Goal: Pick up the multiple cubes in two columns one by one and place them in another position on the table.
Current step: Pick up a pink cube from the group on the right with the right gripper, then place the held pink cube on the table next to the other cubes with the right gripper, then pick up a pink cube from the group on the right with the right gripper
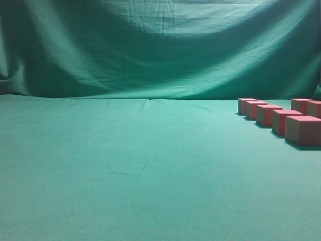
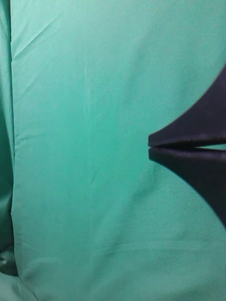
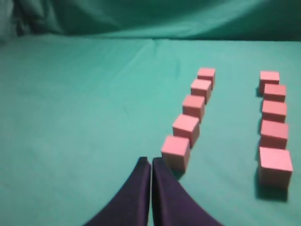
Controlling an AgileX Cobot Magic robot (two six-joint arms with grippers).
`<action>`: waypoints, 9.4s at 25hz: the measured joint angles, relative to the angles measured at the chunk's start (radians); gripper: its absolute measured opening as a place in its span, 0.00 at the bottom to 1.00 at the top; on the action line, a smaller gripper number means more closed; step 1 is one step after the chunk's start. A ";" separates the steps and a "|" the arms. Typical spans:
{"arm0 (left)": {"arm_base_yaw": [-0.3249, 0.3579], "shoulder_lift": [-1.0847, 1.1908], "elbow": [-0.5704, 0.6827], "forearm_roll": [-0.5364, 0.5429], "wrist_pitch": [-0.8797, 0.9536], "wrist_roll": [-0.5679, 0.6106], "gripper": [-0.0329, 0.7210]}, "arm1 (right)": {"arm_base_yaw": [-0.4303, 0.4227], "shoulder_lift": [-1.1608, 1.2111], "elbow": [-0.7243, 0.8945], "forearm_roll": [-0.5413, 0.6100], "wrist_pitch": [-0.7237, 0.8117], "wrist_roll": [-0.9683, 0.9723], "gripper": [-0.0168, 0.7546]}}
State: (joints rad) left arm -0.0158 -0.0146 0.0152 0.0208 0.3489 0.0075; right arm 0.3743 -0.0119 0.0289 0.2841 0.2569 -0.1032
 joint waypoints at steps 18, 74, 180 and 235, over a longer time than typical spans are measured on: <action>0.000 0.000 0.000 0.000 0.000 0.000 0.04 | 0.000 0.217 -0.222 0.153 -0.231 -0.018 0.02; 0.000 0.000 0.000 0.000 0.000 0.000 0.04 | 0.131 1.582 -0.942 -0.549 0.504 0.621 0.66; 0.000 0.000 0.000 0.000 0.000 0.000 0.04 | 0.130 2.206 -1.751 -0.240 0.741 -0.166 0.36; 0.000 0.000 0.000 0.000 0.000 0.000 0.04 | 0.120 1.453 -1.669 -0.530 1.000 0.156 0.74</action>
State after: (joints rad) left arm -0.0158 -0.0146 0.0152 0.0208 0.3489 0.0075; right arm 0.4945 1.4415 -1.6405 -0.2457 1.2565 0.0531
